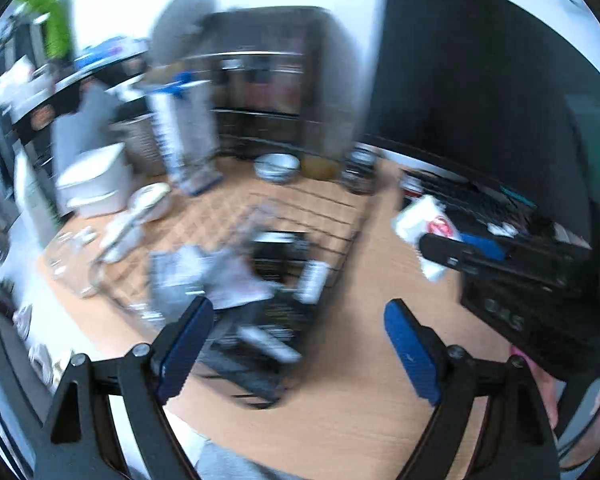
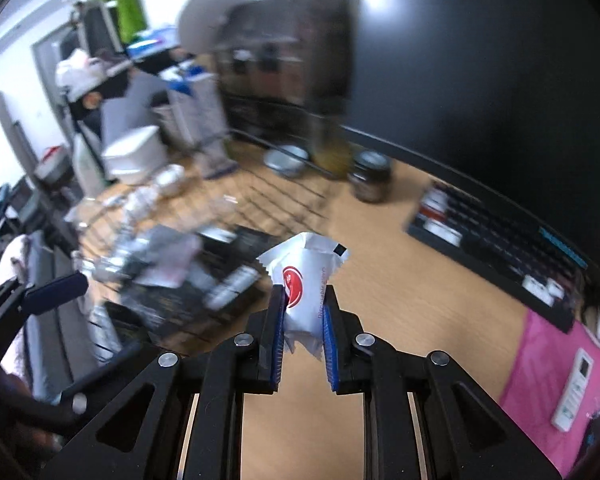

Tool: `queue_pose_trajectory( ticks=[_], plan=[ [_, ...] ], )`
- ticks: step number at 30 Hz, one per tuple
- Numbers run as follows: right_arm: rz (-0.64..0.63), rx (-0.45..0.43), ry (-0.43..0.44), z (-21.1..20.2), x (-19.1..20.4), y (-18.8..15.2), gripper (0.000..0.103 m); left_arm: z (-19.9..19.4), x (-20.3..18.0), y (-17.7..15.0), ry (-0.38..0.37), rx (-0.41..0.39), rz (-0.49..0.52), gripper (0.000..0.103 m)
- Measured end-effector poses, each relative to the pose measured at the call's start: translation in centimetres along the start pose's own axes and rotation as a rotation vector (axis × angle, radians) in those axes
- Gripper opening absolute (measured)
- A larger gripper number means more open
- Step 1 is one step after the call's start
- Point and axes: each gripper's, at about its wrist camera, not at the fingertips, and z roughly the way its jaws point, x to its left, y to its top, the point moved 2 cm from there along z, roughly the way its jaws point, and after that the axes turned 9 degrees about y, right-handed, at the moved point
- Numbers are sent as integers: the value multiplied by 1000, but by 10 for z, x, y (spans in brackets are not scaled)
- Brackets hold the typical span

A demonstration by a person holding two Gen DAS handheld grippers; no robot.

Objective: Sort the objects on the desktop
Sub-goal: 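Carry the white packet over the wire basket and open the right gripper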

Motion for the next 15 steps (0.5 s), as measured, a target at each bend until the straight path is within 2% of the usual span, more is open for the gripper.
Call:
queue_pose_trajectory(
  ticks=[3, 7, 11, 15],
  plan=[
    [-12, 2, 52, 13, 27, 8, 18, 2, 49, -2, 46, 7, -70, 88],
    [-42, 17, 69, 33, 57, 12, 19, 5, 91, -9, 80, 10, -132, 88],
    [-42, 22, 74, 47, 69, 9, 33, 8, 113, -14, 90, 6, -146, 88],
    [-38, 11, 78, 46, 76, 5, 41, 13, 121, -19, 47, 19, -165, 88]
  ],
)
